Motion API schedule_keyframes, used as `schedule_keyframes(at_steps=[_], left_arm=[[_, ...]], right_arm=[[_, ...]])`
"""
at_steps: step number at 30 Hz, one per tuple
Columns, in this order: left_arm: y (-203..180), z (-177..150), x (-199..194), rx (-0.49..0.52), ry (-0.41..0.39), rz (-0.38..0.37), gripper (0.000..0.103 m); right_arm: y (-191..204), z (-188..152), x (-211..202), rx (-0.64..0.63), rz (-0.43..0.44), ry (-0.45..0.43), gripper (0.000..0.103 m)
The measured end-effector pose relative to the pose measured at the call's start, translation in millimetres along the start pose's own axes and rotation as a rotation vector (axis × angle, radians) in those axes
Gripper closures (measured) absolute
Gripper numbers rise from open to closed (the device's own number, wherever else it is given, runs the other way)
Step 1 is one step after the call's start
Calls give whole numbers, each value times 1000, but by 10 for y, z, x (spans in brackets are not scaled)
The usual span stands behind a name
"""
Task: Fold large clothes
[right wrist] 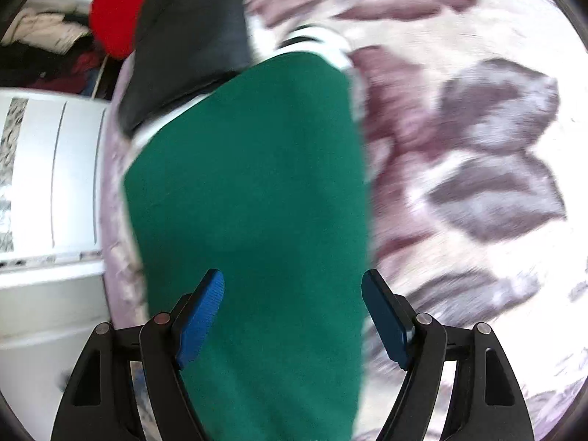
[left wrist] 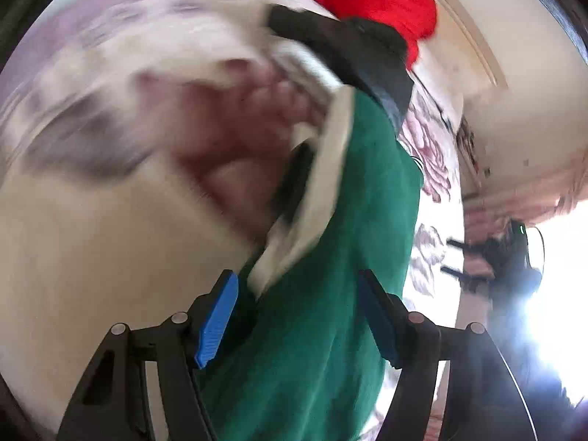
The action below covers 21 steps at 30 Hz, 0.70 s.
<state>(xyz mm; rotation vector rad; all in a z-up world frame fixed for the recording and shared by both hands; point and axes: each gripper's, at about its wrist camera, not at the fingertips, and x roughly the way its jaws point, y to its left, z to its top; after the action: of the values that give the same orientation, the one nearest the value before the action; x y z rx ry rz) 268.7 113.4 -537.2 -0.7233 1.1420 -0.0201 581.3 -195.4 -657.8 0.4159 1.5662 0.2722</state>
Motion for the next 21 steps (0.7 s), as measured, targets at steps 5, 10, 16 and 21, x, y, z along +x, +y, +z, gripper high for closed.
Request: schedule_keyframes(at_steps=[5, 10, 16, 21], left_arm=[[-291, 527, 1066, 117, 150, 122, 40], [-282, 517, 832, -25, 60, -259, 93], [655, 471, 1107, -341, 102, -287, 89], [712, 530, 1048, -326, 149, -330, 75]], right_arm=[[-414, 226, 360, 100, 72, -5, 24], [-536, 499, 656, 99, 124, 33, 24], [-569, 842, 782, 91, 145, 36, 24], [-458, 1045, 739, 57, 147, 4, 24]])
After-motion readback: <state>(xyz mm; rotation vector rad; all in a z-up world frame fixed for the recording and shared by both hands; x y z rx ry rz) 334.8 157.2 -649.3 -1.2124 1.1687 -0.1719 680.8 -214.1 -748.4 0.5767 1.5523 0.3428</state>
